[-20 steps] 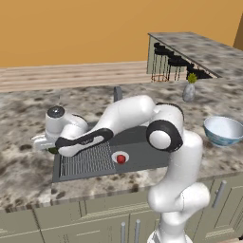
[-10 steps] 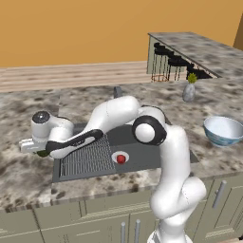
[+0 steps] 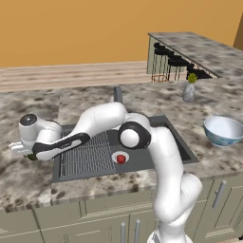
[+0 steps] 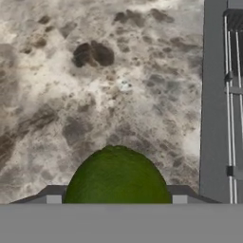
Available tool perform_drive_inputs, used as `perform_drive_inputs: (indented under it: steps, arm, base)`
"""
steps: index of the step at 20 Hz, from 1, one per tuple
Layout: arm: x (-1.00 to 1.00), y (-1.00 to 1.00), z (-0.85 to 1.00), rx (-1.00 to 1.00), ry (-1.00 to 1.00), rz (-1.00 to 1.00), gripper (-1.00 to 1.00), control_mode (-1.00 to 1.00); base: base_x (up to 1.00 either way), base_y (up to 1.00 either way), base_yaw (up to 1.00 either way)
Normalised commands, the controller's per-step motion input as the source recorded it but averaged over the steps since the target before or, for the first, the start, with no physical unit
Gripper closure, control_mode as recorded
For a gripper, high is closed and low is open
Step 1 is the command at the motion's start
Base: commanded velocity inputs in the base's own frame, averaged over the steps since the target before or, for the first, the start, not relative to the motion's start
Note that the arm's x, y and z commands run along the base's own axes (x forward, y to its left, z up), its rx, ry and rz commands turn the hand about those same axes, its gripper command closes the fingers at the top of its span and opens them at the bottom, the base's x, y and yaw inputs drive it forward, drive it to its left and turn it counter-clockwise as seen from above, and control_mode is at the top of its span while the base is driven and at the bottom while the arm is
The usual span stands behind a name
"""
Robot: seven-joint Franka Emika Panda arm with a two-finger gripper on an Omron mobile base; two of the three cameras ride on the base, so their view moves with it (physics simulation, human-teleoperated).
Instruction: Remove the bell pepper and lime from the sink. Then move the bowl and cup from the counter to the sink for washing.
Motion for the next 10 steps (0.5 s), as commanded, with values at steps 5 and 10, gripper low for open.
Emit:
perform_drive_inputs:
  steps: [5,10]
  arm:
    - [0.15,0.19,-0.19,0.00,0.13,0.00,1.00,-1.00]
    - [0.14,0.12,-0.21,0.01,0.14,-0.01,1.00,-1.00]
  base:
    - [0.00,0.00,0.00]
    - [0.00,0.00,0.00]
